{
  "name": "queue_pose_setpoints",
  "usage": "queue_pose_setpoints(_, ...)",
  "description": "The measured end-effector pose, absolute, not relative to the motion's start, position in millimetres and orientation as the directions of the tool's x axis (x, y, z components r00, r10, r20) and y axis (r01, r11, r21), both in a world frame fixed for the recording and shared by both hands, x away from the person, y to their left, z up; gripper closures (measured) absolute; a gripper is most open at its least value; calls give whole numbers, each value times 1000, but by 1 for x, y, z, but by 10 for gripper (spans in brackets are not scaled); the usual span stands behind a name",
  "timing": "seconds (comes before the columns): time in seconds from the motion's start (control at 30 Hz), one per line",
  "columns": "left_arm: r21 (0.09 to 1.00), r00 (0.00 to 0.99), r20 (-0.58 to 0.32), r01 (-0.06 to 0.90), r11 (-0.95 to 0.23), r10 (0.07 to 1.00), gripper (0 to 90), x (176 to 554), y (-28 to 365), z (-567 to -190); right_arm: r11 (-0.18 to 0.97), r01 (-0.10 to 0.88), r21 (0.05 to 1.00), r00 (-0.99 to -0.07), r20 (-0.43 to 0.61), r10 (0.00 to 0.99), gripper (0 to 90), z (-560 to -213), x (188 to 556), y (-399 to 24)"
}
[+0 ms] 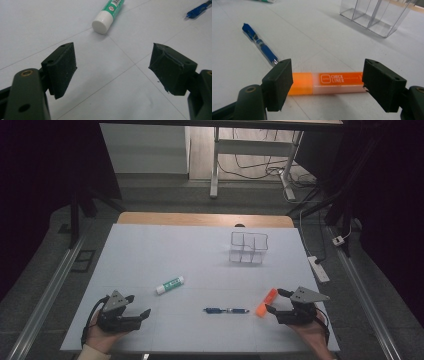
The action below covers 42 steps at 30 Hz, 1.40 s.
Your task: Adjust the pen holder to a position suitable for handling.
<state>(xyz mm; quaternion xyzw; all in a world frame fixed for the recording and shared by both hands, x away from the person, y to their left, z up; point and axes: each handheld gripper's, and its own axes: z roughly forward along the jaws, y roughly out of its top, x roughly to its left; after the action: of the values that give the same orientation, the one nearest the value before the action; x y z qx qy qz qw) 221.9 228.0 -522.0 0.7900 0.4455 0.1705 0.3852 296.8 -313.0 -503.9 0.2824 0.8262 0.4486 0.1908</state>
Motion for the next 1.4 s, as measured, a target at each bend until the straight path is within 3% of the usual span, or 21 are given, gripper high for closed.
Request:
queue_pose_setpoints(0.97,758,550,-73,572,-312,832,218,223,227,-524,405,367,838,-695,-43,718,307,-480,344,-292)
queue_pose_setpoints(1.4,755,550,-75,576,-314,832,218,225,227,-525,399,378,835,-659,-60,749,427,-477,369,-293)
